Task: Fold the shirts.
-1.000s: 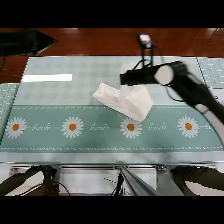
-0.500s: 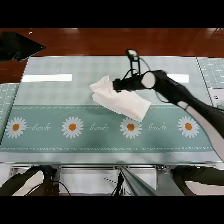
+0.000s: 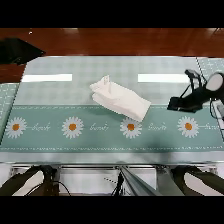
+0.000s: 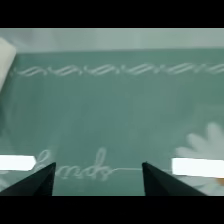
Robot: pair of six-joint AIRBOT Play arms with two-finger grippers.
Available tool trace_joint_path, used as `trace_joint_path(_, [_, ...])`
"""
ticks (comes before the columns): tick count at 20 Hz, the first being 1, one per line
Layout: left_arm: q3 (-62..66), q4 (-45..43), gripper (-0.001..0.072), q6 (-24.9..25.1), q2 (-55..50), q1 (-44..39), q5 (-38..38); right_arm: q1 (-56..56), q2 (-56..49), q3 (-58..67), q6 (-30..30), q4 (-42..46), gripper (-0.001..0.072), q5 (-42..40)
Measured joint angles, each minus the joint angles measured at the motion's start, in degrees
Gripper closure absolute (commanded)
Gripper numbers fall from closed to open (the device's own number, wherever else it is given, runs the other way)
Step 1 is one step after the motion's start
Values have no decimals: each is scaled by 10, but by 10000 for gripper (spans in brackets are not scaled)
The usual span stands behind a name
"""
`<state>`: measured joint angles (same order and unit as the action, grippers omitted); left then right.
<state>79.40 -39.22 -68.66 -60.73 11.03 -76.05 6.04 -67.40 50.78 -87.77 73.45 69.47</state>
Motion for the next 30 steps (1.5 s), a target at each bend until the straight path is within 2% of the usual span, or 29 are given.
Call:
trace_joint_path(2, [0, -2, 687, 0, 0, 0, -4, 27, 14, -78, 39, -142, 108, -52])
trace_joint_path(5, [0, -3, 687, 0, 0, 0, -9, 10, 23, -162, 81, -307, 109, -163])
trace_joint_path(10, [0, -5, 687, 0, 0, -1, -15, -105, 8, -214, 79, -462, 114, -380])
trace_joint_path(11, [0, -5, 687, 0, 0, -1, -15, -129, -3, -217, 73, -488, 180, -413])
trace_joint_path(13, [0, -5, 687, 0, 0, -1, -16, -165, -26, -222, 68, -527, 549, -454])
trace_joint_path(14, [0, -5, 687, 0, 0, -1, -17, -177, -34, -223, 67, -539, 656, -465])
trace_joint_path(16, [0, -5, 687, 0, -2, -1, -17, -183, -31, -221, 70, -555, 676, -472])
trace_joint_path(18, [-4, -5, 687, 0, -4, -1, -14, -164, 0, -207, 99, -564, 676, -453])
trace_joint_path(21, [-18, -5, 687, 1, -11, -1, -6, -92, 81, -168, 125, -531, 676, -392])
trace_joint_path(23, [-35, -5, 687, 1, -17, -1, 3, -14, 139, -125, 99, -469, 676, -326])
trace_joint_path(27, [-68, -5, 687, 20, -26, -1, 24, 175, 227, -29, 14, -258, 676, -128])
trace_joint_path(30, [-87, -5, 687, 47, -30, -1, 28, 322, 275, 28, -23, -85, 676, -2])
